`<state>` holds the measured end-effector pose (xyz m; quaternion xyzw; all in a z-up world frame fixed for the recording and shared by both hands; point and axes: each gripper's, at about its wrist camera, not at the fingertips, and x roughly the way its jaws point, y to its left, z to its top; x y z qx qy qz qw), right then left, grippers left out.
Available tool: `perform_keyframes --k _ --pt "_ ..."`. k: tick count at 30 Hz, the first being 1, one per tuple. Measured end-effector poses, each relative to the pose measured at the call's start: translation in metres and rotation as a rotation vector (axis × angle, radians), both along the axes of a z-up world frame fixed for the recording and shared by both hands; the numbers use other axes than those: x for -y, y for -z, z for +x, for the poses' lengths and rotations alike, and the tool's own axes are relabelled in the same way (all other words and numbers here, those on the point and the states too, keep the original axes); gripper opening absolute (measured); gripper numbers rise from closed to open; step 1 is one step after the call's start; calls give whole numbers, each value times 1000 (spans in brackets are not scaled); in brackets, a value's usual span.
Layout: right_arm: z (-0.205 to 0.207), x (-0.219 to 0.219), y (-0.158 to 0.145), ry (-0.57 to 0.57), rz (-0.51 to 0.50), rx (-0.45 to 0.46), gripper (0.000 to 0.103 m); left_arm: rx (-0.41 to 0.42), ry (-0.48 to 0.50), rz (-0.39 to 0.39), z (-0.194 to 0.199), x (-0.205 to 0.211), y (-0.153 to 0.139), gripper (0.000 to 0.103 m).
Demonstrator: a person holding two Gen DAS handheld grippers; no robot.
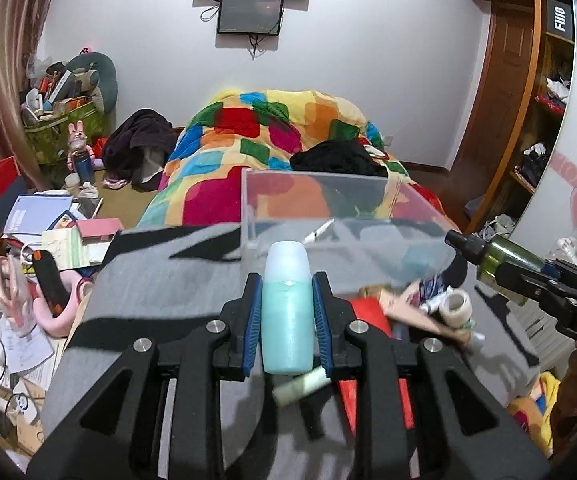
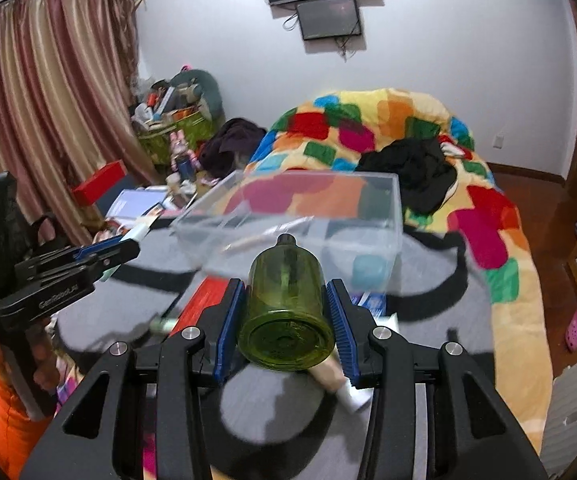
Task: Organize objects
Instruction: 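Grasp the mint-green bottle with the left gripper while the right gripper drops the green jar in the box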
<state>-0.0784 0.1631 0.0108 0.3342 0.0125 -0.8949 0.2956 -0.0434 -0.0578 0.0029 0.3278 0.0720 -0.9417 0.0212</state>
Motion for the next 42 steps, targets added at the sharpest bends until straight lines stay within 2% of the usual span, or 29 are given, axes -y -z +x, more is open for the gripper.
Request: perform_keyframes --k 7,15,26,34,42 --pt "-47 10 -6 44 -2 4 39 37 40 19 -45 0 -5 25" --pt "-92 31 8 52 63 46 39 121 65 23 -89 -3 7 25" --pt "-137 55 33 -6 135 167 39 232 134 13 -132 -14 26 25" --pt "-146 67 47 -31 200 184 39 268 145 7 -141 -18 39 25" --pt "-135 68 44 -48 233 152 39 254 144 7 -136 -19 31 26"
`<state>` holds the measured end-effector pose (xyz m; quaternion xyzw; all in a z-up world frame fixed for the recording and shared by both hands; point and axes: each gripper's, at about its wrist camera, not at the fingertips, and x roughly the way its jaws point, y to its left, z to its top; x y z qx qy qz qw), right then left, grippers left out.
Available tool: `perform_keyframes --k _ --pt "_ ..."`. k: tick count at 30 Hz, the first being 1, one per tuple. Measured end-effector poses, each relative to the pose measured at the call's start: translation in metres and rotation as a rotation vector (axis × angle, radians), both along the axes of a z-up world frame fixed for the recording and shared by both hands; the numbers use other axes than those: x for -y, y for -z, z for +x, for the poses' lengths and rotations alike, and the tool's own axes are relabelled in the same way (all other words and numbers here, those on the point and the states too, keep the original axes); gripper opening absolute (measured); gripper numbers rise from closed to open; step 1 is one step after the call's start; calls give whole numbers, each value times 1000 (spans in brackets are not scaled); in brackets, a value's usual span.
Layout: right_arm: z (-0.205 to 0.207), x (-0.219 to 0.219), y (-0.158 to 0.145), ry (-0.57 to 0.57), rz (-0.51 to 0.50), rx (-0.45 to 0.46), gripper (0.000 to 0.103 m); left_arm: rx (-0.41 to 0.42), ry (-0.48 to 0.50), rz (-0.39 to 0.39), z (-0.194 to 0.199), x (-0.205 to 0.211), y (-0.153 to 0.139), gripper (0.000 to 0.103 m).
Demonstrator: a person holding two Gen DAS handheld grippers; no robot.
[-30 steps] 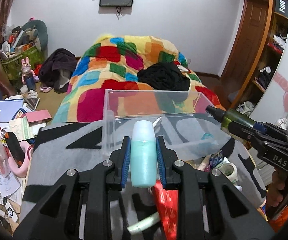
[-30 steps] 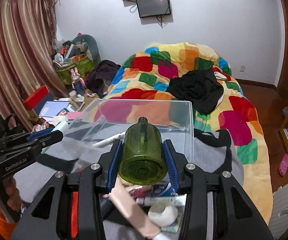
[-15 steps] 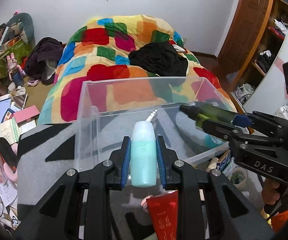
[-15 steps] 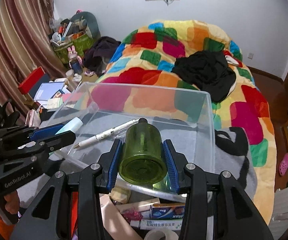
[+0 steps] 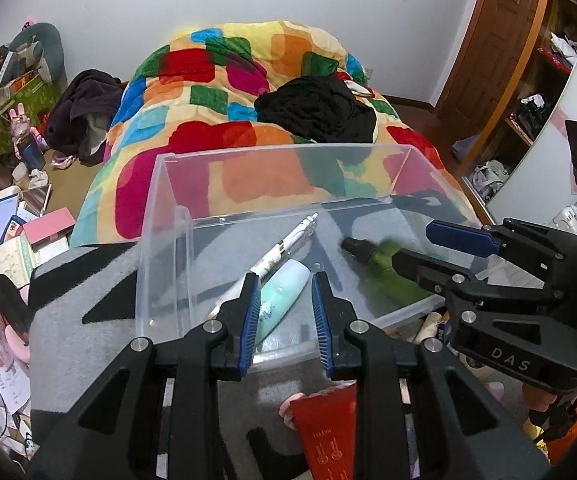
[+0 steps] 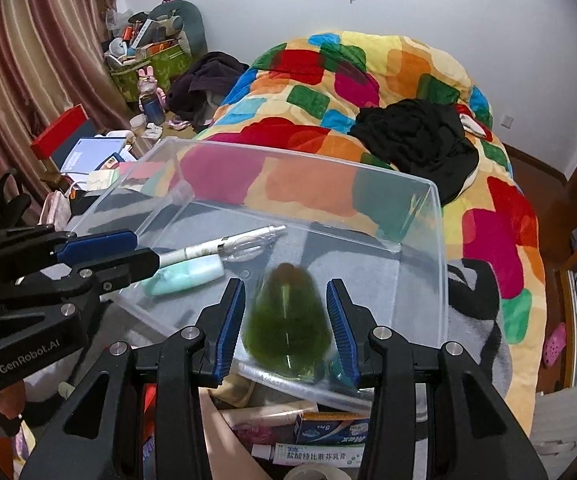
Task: Organize objects
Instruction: 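Grasp the mint-green bottle with the left gripper while the right gripper drops the green jar in the box, then drop the red packet into the box with the left gripper while the right gripper places the beige tube inside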
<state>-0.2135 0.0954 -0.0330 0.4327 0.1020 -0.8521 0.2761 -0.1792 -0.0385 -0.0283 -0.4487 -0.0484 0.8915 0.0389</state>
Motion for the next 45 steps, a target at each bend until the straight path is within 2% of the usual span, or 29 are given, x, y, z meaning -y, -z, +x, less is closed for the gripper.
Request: perform_keyframes --k 2,4,6,10,12,15,19,25,32,37,39,41,45 --pt "5 -1 -5 -6 0 -16 41 -15 -3 -13 4 -2 -5 29" --pt "10 -4 -10 -9 -2 -35 44 -37 -11 -26 11 -4 -11 39" --pt "18 -8 -16 -9 -8 -61 47 -60 -20 -31 17 -5 -17 55" --pt "32 -21 -27 -4 -32 -102 54 -105 -33 -67 35 -10 -28 67" --pt "40 -28 -30 1 -48 -113 59 -116 -40 -77 42 -12 -30 78" --pt "50 -42 -34 12 -63 -129 61 -138 -54 -94 56 -14 -33 89" --pt "62 -60 -35 33 -72 -140 61 -143 -68 -95 71 -15 -30 91" --pt "83 -83 -22 53 -64 -120 61 -95 -65 -77 86 -20 -11 95" --pt "108 -96 10 40 -10 -83 61 3 -26 -66 91 -35 25 95" --pt "123 -99 34 31 25 -56 61 24 -23 -64 90 -41 40 96" --pt "125 -102 39 38 14 -49 58 22 -30 -58 90 -41 41 95" --pt "125 -104 41 41 -4 -33 46 19 -40 -51 89 -38 41 95" --pt "126 -103 42 19 -24 -13 33 9 -57 -36 91 -33 42 94"
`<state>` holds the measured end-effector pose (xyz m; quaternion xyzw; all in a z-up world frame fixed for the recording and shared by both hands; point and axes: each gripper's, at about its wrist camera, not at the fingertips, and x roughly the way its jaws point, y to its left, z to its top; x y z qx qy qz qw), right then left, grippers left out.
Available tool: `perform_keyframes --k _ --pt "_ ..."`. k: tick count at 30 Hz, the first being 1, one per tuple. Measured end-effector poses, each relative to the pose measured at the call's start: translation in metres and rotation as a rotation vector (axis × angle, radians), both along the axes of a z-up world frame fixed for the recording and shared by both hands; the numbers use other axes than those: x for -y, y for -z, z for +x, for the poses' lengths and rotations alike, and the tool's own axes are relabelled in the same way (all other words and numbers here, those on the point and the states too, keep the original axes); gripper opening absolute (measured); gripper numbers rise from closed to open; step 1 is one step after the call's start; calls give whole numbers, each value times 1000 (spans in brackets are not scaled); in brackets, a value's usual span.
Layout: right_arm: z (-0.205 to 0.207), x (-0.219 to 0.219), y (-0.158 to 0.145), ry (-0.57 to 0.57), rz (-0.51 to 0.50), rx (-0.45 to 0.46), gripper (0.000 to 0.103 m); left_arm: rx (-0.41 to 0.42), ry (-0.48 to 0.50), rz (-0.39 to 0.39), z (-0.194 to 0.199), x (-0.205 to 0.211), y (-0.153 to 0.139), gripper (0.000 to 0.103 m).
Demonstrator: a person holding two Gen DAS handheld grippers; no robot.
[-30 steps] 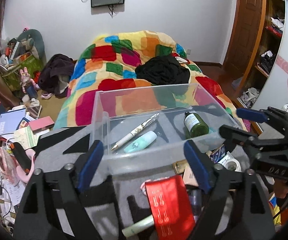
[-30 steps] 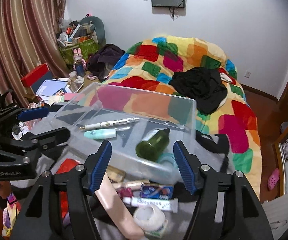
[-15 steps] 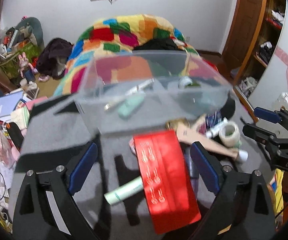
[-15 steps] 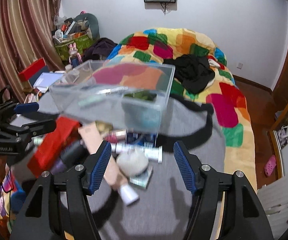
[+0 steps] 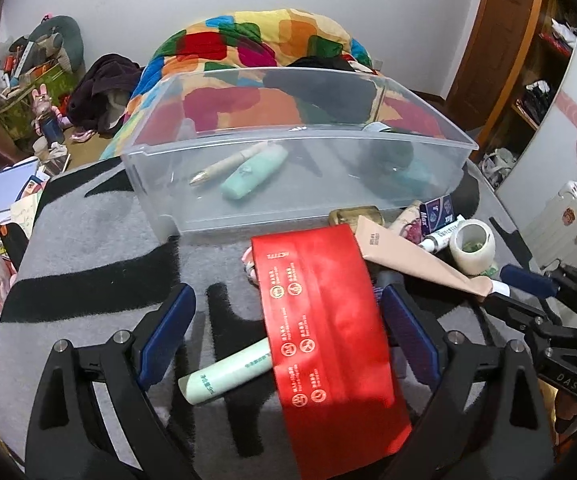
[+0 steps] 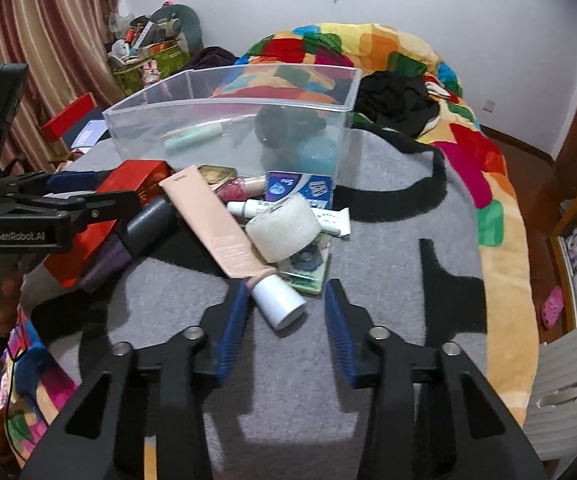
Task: Organize objects
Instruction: 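Drop the red packet into the box with the left gripper while the right gripper places the beige tube inside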
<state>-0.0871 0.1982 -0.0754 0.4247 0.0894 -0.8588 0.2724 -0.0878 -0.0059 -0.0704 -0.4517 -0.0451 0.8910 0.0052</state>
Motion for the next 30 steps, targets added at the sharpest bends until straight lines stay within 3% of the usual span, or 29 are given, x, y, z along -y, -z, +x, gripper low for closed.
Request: perform_keyframes --k 6,12,20,22,23,30 --pt "9 7 3 -72 -2 27 23 9 -6 34 2 10 2 72" --pt "14 13 3 -114 -1 33 23 8 -5 57 0 16 2 71" --pt "6 20 5 -100 -6 41 25 18 11 27 -15 9 5 71" --pt "6 20 5 -97 -9 42 25 10 15 25 -15 8 5 66" --pt "6 20 5 -95 -15 42 24 1 18 24 -13 8 4 57" --pt "16 19 -2 -106 -25 21 20 -38 -3 37 2 14 -1 55"
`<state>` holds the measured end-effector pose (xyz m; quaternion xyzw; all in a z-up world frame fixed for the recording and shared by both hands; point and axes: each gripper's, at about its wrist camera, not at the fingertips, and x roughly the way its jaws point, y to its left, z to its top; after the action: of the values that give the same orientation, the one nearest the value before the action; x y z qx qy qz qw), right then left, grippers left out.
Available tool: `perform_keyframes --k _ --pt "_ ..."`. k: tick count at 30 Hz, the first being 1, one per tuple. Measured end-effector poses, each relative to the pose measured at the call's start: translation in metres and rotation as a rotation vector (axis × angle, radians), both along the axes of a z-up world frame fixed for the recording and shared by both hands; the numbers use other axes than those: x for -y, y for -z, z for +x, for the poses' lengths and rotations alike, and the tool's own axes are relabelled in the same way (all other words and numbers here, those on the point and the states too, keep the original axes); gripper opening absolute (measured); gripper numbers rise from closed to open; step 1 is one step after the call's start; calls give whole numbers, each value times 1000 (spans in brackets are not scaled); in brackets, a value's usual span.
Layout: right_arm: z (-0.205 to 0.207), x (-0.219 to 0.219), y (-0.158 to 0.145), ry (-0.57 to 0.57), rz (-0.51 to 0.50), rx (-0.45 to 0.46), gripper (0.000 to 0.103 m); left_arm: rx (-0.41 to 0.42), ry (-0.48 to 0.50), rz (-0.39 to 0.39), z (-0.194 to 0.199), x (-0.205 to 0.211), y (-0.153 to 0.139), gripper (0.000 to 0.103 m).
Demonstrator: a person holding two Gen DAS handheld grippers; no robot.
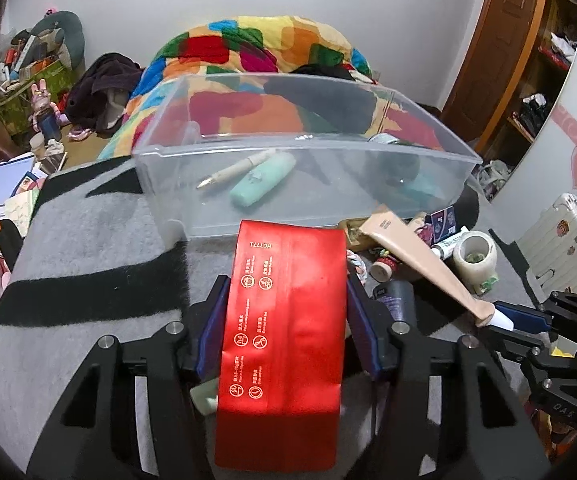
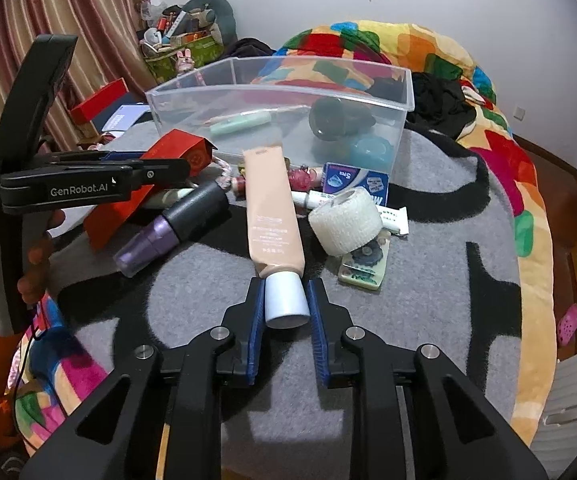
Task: Organize objects
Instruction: 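Drop the red packet into the box with the left gripper while the right gripper places the beige tube inside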
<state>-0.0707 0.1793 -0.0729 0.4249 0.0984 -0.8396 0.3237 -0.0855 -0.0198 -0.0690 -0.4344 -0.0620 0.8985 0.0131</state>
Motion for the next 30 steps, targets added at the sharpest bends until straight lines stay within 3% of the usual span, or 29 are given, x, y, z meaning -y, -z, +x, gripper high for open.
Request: perform_keyframes --k 16,30 --pt "20 -5 -65 -9 -137 -155 19 -173 -29 -1 32 6 -64 55" --pt "-11 16 -142 33 -223 -340 19 -229 -49 -27 3 21 -101 55"
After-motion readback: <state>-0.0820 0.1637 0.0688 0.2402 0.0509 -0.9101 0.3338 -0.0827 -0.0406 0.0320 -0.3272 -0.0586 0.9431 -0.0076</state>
